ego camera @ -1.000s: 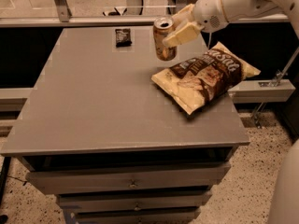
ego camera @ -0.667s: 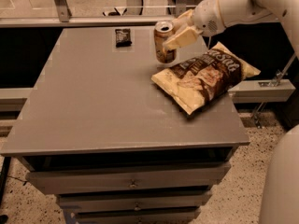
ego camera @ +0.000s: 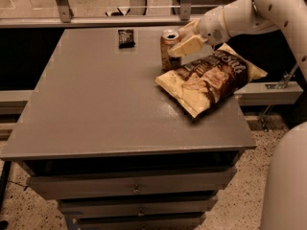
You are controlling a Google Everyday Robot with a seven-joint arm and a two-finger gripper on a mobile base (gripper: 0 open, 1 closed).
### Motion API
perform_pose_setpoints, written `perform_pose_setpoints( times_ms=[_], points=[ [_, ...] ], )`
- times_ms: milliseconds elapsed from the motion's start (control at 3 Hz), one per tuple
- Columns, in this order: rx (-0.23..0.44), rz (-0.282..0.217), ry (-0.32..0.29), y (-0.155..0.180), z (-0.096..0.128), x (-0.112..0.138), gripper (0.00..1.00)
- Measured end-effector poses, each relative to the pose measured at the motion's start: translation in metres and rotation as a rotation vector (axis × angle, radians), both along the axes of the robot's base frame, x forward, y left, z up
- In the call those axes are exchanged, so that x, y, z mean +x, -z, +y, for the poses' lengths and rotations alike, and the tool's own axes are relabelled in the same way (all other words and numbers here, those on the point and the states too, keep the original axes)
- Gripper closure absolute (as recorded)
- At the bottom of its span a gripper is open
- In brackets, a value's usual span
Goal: Move orange can near brown chip bag
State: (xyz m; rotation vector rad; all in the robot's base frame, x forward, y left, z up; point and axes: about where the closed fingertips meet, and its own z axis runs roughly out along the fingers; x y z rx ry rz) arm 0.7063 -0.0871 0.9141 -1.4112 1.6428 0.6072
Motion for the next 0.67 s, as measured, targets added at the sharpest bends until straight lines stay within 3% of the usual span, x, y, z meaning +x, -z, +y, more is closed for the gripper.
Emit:
perform_pose_setpoints(
  times_ms=[333, 667],
  points=[
    [0.007, 0.025, 0.011, 0.0025, -0.0044, -0.0001, 0.84],
    [0.015, 0.046, 0.02, 0.0059, -0.0064, 0.0001, 0.61]
  ],
)
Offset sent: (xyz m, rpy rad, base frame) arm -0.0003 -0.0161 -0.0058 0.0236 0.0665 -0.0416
